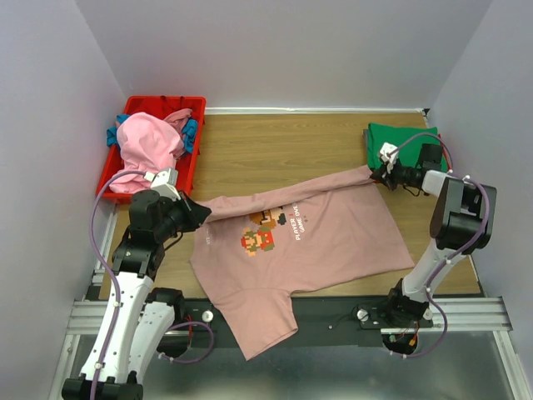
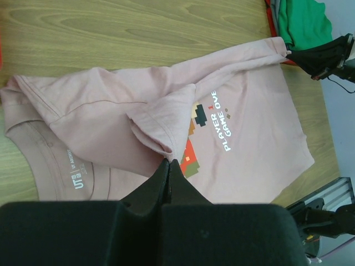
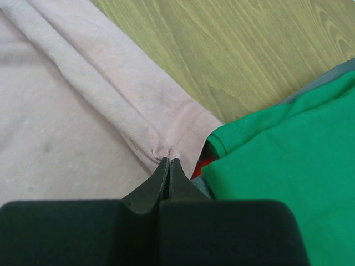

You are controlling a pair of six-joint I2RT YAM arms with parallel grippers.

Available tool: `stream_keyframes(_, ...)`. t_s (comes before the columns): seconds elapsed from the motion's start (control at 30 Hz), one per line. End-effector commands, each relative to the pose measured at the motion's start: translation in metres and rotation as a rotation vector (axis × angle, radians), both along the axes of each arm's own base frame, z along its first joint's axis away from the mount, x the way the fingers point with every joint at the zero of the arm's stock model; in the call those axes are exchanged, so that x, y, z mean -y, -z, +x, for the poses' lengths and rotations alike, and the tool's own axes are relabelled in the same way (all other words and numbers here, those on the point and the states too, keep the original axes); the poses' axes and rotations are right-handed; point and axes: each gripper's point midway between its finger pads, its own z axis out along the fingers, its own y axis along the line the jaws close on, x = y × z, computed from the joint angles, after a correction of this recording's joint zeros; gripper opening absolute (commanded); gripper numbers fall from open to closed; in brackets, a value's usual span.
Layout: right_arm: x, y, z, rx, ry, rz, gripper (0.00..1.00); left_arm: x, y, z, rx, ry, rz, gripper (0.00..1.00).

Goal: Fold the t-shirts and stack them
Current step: Fold the tshirt

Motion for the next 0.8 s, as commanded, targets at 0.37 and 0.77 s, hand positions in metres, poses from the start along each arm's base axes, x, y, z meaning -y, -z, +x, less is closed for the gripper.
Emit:
stream_keyframes(0.37, 0.009, -0.009, -0.019, 0.017, 0.007, 0.06, 0.01, -0.006, 0.011, -0.002, -0.038, -0.04, 0.018, 0.0)
stream_keyframes(0.77, 0.002, -0.003, -0.032, 0.004, -0.012, 0.076, 0.02, -0.012, 0.006, -0.003, -0.035, -0.066, 0.038, 0.0)
